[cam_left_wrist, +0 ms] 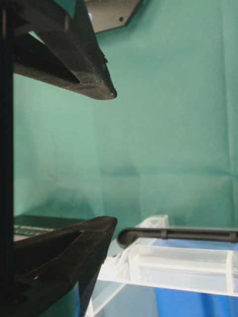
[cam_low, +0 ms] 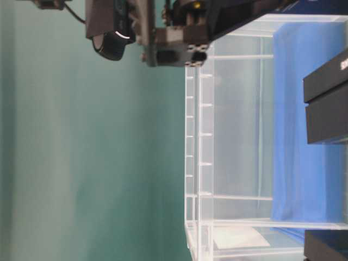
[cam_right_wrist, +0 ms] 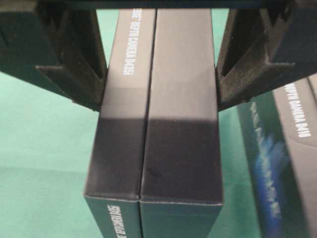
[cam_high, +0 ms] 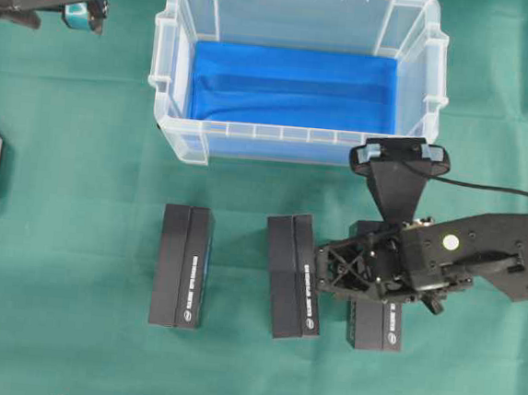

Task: Take out the box from the case.
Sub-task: 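Lower the box onto the cloth and open the right gripper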

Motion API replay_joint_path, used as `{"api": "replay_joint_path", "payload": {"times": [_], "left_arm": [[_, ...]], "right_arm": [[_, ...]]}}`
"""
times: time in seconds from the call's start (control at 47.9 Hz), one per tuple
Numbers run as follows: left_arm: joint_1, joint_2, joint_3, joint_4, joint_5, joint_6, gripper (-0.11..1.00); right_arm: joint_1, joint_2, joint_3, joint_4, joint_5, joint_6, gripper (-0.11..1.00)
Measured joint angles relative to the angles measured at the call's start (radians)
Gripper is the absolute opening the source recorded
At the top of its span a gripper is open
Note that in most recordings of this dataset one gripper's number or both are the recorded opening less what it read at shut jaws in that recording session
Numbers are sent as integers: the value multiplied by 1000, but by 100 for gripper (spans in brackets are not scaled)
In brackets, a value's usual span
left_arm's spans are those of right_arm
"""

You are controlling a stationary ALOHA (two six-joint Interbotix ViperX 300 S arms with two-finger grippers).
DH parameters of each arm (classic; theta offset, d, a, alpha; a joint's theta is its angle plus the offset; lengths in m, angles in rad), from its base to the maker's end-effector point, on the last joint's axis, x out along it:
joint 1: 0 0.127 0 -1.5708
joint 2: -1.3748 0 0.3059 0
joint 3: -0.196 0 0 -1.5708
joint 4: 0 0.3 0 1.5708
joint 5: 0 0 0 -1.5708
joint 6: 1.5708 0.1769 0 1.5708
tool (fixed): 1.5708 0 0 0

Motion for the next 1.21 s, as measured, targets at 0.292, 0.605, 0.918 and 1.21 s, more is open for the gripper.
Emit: {"api": "replay_joint_path", "payload": {"times": [0.292, 0.605, 0.918, 1.21], "left_arm": [[0, 0, 0, -2, 0, 0, 98], [0, 0, 0, -2, 0, 0, 98], [0, 0, 0, 0, -2, 23, 98], [6, 0, 0, -2, -3, 25, 98]], "right_arm": [[2, 0, 11, 2, -37, -2, 64], [2, 0, 78, -6, -112, -2, 65], [-2, 0, 89, -17, -126, -2, 87], [-2, -2, 87, -18, -127, -2, 92]]}}
